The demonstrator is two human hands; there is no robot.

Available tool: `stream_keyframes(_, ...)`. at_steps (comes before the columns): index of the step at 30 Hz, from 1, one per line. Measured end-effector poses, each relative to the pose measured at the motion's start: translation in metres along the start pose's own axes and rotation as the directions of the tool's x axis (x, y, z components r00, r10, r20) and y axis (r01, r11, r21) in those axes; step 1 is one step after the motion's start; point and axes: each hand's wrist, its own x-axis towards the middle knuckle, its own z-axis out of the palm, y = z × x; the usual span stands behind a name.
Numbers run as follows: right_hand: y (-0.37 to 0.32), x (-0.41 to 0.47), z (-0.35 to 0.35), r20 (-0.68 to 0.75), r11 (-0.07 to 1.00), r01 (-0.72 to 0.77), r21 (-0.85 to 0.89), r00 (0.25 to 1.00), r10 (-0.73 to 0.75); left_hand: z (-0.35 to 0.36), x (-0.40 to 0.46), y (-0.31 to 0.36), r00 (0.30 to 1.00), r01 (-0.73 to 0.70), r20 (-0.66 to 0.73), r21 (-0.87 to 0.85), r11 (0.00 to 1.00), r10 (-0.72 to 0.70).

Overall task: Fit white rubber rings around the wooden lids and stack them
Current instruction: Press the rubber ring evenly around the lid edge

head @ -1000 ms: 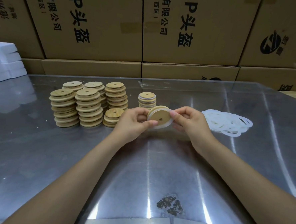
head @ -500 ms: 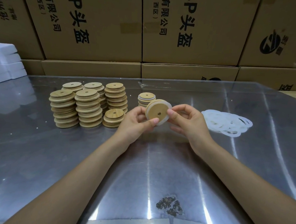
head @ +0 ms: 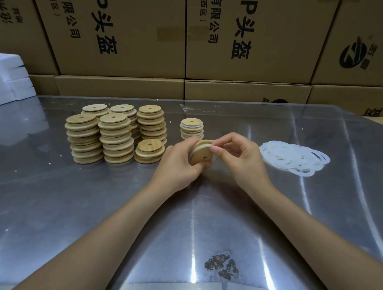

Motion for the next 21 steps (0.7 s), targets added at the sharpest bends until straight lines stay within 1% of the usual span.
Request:
stream_keyframes(2, -0.0018, 0.0002, 0.0007, 0.001, 0.998, -0.030, 0.046, 1.000, 0.030, -0.0003, 0.0011, -0.0007, 1.000, 0.014, -0.013, -0.020, 1.000, -0.014)
stream_keyframes(5, -0.0047, 0.0008, 0.0003, 0.029, 0.970, -0.146, 0.197, 0.989, 0.143, -0.0021, 0.0030, -0.0031, 1.000, 0.025, -0.012, -0.102, 0.994, -0.026)
stream_keyframes(7, -0.0054, 0.0010, -0.0010, 0.054, 0.947, -0.211, 0.240, 0.977, 0.204, -0.0034, 0.0040, -0.0047, 1.000, 0.028, -0.005, -0.143, 0.989, -0.029)
stream_keyframes(9, -0.0069, 0.0017, -0.0023, 0.066, 0.948, -0.229, 0.220, 0.973, 0.219, -0.0027, 0.0042, -0.0050, 0.999, 0.043, 0.006, -0.202, 0.978, -0.043)
stream_keyframes(14, -0.0091, 0.0025, -0.0033, 0.026, 0.981, -0.160, 0.107, 0.987, 0.158, 0.0013, 0.0031, -0.0038, 0.995, 0.096, 0.046, -0.393, 0.915, -0.084)
stream_keyframes(19, -0.0064, 0.0010, -0.0012, 0.029, 0.983, -0.149, 0.110, 0.989, 0.147, 0.0027, 0.0001, -0.0032, 0.985, 0.171, 0.098, -0.554, 0.815, -0.140)
stream_keyframes(21, -0.0054, 0.0014, -0.0013, 0.016, 0.984, -0.141, 0.109, 0.990, 0.140, 0.0010, 0.0001, -0.0021, 0.983, 0.184, 0.111, -0.553, 0.813, -0.147)
